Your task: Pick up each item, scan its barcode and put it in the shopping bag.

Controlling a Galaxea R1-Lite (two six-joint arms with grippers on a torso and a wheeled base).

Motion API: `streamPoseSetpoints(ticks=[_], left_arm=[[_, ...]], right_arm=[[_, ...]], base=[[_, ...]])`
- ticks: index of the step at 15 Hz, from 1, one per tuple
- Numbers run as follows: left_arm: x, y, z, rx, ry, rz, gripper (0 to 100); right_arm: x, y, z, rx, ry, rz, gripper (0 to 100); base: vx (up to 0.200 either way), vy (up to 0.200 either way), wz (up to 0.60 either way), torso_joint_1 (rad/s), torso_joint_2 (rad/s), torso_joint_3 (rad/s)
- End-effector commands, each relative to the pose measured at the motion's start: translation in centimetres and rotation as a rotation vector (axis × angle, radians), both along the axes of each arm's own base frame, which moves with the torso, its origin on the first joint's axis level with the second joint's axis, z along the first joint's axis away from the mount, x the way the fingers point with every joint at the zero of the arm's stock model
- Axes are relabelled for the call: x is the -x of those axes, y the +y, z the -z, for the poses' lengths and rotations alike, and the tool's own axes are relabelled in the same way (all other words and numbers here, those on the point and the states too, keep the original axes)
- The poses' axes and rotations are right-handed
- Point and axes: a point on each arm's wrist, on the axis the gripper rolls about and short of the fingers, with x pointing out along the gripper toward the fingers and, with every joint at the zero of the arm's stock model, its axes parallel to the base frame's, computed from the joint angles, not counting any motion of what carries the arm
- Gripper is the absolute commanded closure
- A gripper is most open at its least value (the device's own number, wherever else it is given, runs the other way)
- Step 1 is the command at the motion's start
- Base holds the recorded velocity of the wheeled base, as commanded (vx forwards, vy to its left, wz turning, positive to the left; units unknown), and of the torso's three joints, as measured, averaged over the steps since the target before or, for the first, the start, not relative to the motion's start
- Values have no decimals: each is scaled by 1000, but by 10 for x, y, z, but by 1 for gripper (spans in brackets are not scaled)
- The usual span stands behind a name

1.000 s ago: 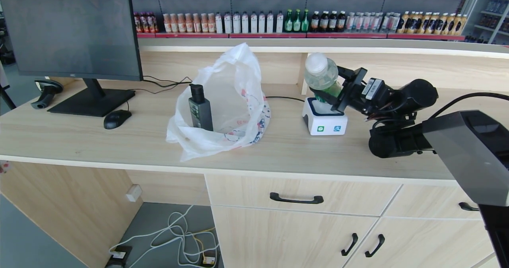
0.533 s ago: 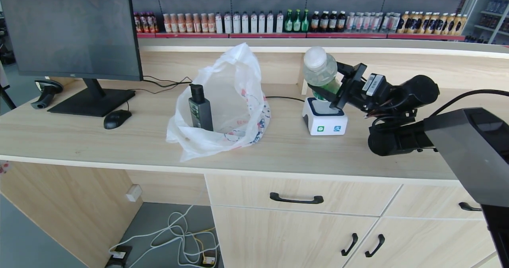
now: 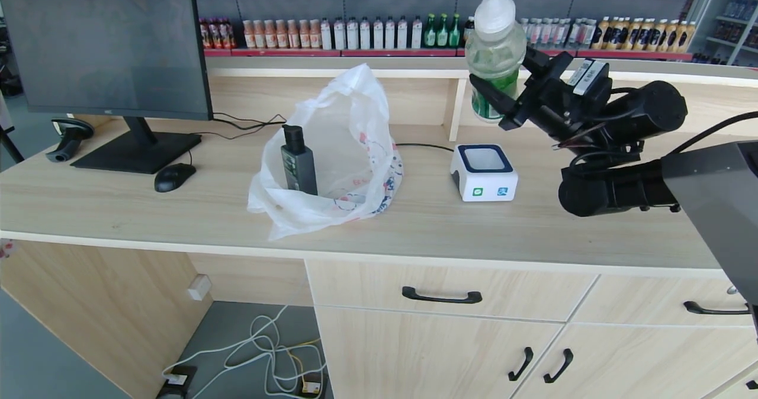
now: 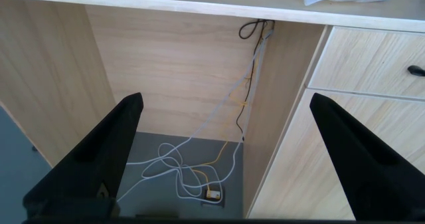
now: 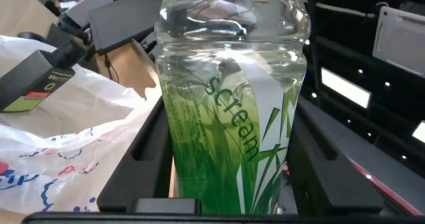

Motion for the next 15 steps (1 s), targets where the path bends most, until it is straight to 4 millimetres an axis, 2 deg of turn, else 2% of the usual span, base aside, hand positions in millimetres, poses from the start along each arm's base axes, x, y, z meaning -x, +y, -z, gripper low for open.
streamPoseSetpoints(ticks=[1, 3, 4, 6, 9, 12, 15], left_arm=[[0, 0, 0, 0, 1, -1, 0], [0, 0, 0, 0, 1, -1, 0], [0, 0, 0, 0, 1, -1, 0], [0, 0, 0, -1, 1, -1, 0], [0, 0, 0, -1, -1, 1, 0], [0, 0, 0, -1, 1, 1, 0], [0, 0, 0, 0, 1, 1, 0]], right_arm=[[19, 11, -26, -65, -38, -10, 100], [27, 23, -36, -201, -22, 36, 100], [38, 37, -45, -337, 11, 58, 100], [51, 52, -50, -476, 69, 105, 100], [58, 50, -39, -503, 149, 162, 100], [65, 46, -28, -644, 266, 295, 100], [73, 50, -16, -695, 349, 357, 100]], base=[[0, 0, 0, 0, 0, 0], [0, 0, 0, 0, 0, 0], [0, 0, 0, 0, 0, 0], [0, 0, 0, 0, 0, 0], [0, 0, 0, 0, 0, 0], [0, 0, 0, 0, 0, 0], [0, 0, 0, 0, 0, 0]])
